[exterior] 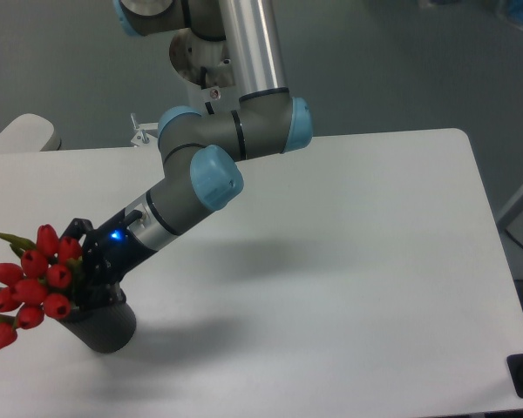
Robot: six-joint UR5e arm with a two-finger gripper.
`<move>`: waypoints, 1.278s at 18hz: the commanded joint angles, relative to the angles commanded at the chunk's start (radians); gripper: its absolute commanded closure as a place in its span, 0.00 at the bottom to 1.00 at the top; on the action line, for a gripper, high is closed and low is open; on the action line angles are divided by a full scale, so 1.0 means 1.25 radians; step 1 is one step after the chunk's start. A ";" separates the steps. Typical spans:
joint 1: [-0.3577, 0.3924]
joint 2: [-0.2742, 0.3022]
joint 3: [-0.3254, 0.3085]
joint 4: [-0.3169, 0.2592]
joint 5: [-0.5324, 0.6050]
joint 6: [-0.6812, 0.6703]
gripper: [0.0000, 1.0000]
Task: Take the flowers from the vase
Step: 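Close the gripper on the bundle of tulip stems, then lift the gripped tulips up out of the grey vase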
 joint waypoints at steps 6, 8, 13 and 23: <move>0.011 0.017 0.001 0.000 -0.005 -0.010 0.52; 0.017 0.031 0.000 0.000 -0.006 -0.015 0.52; 0.027 0.060 0.000 0.000 -0.007 -0.049 0.52; 0.037 0.099 0.056 0.000 -0.028 -0.170 0.52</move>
